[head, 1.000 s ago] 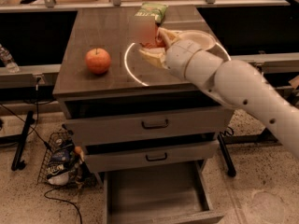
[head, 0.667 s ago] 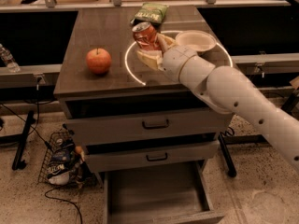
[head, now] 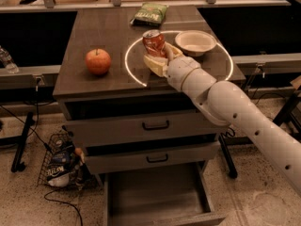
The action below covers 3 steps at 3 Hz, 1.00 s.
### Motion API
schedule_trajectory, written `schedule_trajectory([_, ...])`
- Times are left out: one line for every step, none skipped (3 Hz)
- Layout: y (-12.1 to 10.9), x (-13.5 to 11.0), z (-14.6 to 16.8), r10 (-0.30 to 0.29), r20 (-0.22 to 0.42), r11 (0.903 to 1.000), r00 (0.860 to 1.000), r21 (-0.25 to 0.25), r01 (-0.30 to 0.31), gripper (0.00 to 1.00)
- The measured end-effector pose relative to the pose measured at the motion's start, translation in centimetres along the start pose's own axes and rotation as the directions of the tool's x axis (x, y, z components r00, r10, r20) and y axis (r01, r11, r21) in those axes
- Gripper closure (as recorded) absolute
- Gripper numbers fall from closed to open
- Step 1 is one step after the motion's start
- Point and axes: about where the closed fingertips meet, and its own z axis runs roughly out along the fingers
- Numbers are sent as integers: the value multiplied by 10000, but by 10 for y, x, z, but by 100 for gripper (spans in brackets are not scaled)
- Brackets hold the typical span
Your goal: Pick coke can from bottom drawer and place on counter
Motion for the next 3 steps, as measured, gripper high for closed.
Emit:
schedule_trajectory([-11, 17, -15, 221, 23, 9993, 9998, 297, -222, 28])
schedule_trajectory([-22, 27, -32, 328, 29, 9983, 9995, 487, -329, 5])
schedule_trajectory([-32, 29, -46, 308, 55, 9978, 9995, 579, -311, 0])
